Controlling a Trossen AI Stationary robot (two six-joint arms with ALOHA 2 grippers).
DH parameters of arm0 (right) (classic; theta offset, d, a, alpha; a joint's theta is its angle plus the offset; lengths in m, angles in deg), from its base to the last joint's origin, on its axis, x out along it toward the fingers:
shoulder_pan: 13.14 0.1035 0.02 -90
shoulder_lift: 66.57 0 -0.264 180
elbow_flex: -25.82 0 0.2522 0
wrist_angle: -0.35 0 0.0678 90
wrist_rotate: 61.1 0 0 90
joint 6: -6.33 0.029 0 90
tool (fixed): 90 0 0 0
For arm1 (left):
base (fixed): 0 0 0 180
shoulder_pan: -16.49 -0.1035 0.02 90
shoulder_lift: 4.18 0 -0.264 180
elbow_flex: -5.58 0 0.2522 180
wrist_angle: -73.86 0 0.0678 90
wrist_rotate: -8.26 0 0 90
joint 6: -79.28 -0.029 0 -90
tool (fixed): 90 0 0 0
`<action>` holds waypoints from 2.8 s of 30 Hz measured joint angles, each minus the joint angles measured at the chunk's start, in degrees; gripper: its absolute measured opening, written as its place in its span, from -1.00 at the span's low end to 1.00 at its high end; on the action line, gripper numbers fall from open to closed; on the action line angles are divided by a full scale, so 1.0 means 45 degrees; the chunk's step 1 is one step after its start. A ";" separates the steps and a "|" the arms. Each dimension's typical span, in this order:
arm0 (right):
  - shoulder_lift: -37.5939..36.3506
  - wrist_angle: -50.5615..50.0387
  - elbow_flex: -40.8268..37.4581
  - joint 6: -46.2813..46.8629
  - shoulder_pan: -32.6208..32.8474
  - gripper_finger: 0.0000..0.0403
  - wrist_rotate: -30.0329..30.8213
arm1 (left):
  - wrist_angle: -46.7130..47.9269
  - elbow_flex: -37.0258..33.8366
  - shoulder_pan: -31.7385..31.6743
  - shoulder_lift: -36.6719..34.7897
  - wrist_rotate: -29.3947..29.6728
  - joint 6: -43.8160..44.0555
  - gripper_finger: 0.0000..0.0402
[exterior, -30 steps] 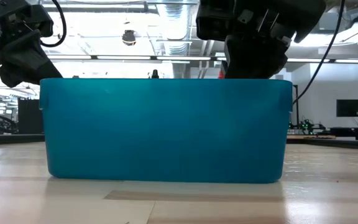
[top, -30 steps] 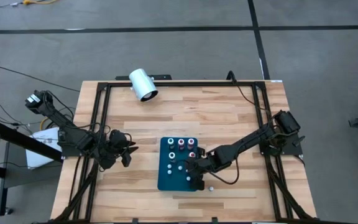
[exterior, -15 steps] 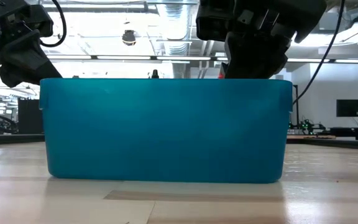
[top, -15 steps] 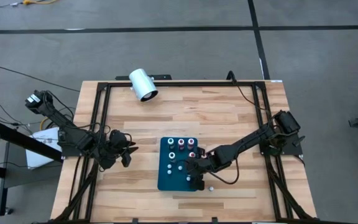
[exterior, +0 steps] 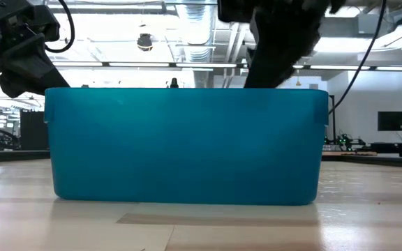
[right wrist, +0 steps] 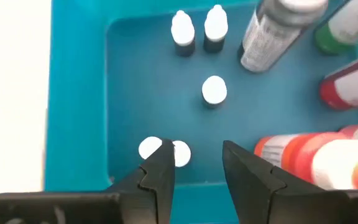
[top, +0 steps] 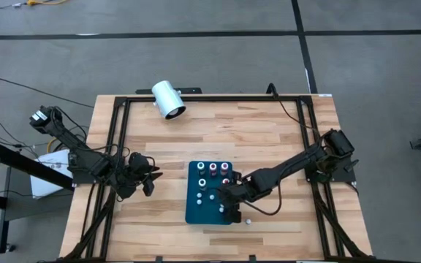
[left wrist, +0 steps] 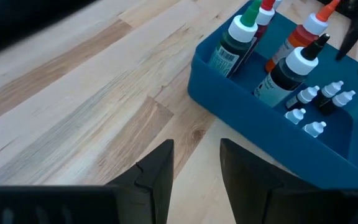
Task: Pick & Place food coloring
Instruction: Put the small green food coloring bottle into the blue container
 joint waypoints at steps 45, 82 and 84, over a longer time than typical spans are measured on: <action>-0.6825 -0.1675 -0.5094 0.7194 0.6136 -0.41 0.4158 | -0.5615 0.0000 -0.2337 -0.0011 -0.4241 -0.6950 -0.40; -0.2472 0.3041 -0.5917 0.9815 0.7701 -0.41 0.6549 | -0.8791 -0.4634 0.0325 -0.5288 -0.0872 -0.5372 -0.40; -0.2441 0.3409 -0.5917 0.9601 0.7766 -0.41 0.6702 | -0.8637 -0.4639 0.0325 -0.5285 -0.0896 -0.4726 -0.40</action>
